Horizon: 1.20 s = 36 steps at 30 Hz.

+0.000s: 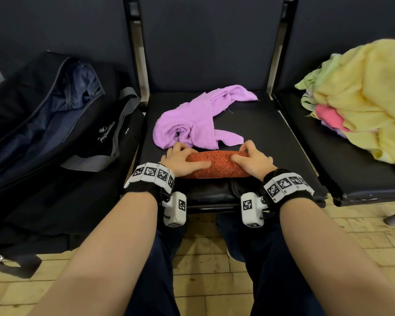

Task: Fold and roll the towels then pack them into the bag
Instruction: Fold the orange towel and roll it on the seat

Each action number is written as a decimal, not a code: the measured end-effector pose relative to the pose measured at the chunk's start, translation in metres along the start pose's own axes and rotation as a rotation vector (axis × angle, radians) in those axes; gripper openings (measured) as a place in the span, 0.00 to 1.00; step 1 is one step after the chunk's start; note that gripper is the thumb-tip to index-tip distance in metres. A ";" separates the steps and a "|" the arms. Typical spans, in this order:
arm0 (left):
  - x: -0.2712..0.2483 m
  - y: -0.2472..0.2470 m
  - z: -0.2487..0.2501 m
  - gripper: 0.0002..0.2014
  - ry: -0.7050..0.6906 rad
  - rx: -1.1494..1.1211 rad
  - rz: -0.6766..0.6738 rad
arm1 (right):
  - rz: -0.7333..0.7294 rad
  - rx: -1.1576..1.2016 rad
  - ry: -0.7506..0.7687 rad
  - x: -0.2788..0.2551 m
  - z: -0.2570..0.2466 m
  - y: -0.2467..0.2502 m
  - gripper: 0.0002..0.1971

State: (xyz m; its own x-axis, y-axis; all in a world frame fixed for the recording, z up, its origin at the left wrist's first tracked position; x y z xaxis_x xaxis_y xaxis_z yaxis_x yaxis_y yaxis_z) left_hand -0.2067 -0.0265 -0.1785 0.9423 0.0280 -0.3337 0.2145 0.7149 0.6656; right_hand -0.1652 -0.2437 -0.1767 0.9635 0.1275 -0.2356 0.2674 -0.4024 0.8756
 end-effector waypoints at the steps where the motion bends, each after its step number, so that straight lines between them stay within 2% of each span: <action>1: -0.002 0.001 0.002 0.39 0.006 0.049 -0.017 | 0.009 0.026 0.020 0.000 0.000 0.000 0.14; 3: -0.003 0.003 0.005 0.44 -0.032 0.073 -0.041 | 0.056 0.083 0.077 0.000 0.000 0.000 0.13; 6: 0.000 0.003 -0.001 0.47 -0.063 0.049 -0.045 | 0.116 0.045 0.178 0.001 -0.002 0.001 0.17; 7: 0.001 0.003 -0.002 0.47 -0.077 0.020 -0.049 | 0.122 0.042 0.202 0.000 -0.003 0.001 0.18; 9: 0.001 0.003 -0.004 0.43 -0.099 -0.052 -0.074 | 0.139 0.059 0.229 -0.001 -0.003 0.002 0.13; 11: 0.003 0.005 -0.008 0.39 -0.107 -0.071 -0.107 | 0.095 0.087 0.221 -0.004 -0.003 0.003 0.12; 13: 0.005 0.006 -0.011 0.38 -0.101 -0.063 -0.119 | -0.019 0.099 0.180 -0.007 -0.001 0.002 0.20; 16: 0.008 0.004 -0.015 0.40 -0.082 -0.044 -0.112 | -0.130 -0.078 0.170 -0.007 0.004 0.000 0.36; 18: 0.010 0.004 -0.018 0.43 -0.046 0.025 -0.061 | -0.141 -0.140 0.181 -0.007 0.006 0.000 0.39; 20: 0.010 0.006 -0.019 0.40 -0.029 0.095 0.006 | -0.124 -0.173 0.172 -0.009 0.007 0.002 0.39; 24: 0.006 0.007 -0.012 0.29 -0.124 -0.151 0.045 | -0.071 -0.099 0.130 -0.009 0.011 0.003 0.43; 26: 0.003 0.009 -0.009 0.24 -0.109 -0.291 0.064 | -0.044 0.026 0.153 -0.006 0.012 0.005 0.45; 28: 0.001 0.010 -0.006 0.24 -0.062 -0.496 0.024 | -0.004 0.173 0.157 -0.002 0.013 0.007 0.45; 30: -0.001 0.012 -0.002 0.27 -0.040 -0.702 -0.002 | 0.023 0.305 0.134 -0.002 0.011 0.009 0.42; 33: -0.003 0.014 0.003 0.31 -0.011 -0.923 0.038 | 0.092 0.452 0.145 -0.001 0.007 0.011 0.34; 35: -0.002 0.014 0.004 0.26 0.015 -1.048 0.070 | 0.161 0.514 0.127 0.000 0.005 0.015 0.31; 36: -0.001 0.013 0.004 0.20 0.028 -1.106 0.086 | 0.148 0.578 0.122 -0.001 0.004 0.017 0.27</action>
State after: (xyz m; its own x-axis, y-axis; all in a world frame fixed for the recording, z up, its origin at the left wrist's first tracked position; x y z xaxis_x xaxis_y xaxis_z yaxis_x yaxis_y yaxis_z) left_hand -0.2034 -0.0199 -0.1665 0.9339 0.1137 -0.3390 -0.2126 0.9389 -0.2708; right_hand -0.1615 -0.2543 -0.1631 0.9914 0.1215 -0.0486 0.1290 -0.8467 0.5162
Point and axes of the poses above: each hand's wrist, its own x-axis towards the middle knuckle, its own y-axis out of the back of the hand, z = x × y, the point moved 4 cm from there along x, towards the middle knuckle, and after that the axes turned 12 degrees about -x, right-handed, at the moved point
